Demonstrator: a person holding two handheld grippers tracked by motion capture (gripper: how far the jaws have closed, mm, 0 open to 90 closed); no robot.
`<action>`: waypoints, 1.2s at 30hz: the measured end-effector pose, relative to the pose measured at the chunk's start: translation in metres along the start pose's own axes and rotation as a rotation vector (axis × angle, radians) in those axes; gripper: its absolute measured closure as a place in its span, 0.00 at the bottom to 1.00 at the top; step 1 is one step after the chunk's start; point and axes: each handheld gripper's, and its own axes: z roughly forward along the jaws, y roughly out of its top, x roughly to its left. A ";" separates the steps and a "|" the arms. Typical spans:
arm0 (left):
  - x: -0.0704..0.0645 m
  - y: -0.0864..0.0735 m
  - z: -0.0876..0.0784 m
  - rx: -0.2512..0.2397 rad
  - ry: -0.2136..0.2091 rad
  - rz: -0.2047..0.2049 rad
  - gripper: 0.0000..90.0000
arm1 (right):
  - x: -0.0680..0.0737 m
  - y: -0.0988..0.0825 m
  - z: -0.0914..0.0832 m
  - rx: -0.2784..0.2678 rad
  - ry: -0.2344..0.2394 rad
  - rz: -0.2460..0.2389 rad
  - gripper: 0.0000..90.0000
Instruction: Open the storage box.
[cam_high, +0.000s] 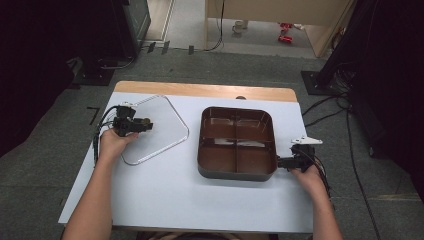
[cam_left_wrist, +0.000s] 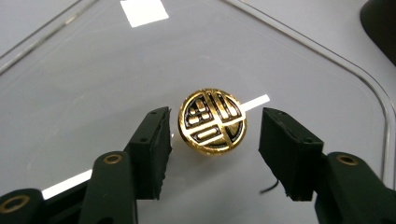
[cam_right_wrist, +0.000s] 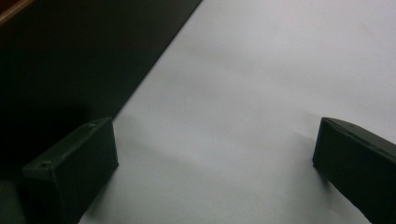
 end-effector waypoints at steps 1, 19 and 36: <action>0.000 0.000 -0.002 -0.002 0.001 0.001 0.47 | 0.000 0.000 0.000 0.000 0.000 0.000 0.00; -0.023 0.010 -0.050 -0.102 -0.040 -0.003 0.45 | 0.000 0.000 0.000 0.000 0.001 0.000 0.00; -0.083 -0.001 -0.062 -0.167 -0.108 0.131 0.32 | 0.000 0.000 0.000 0.000 0.001 0.000 0.00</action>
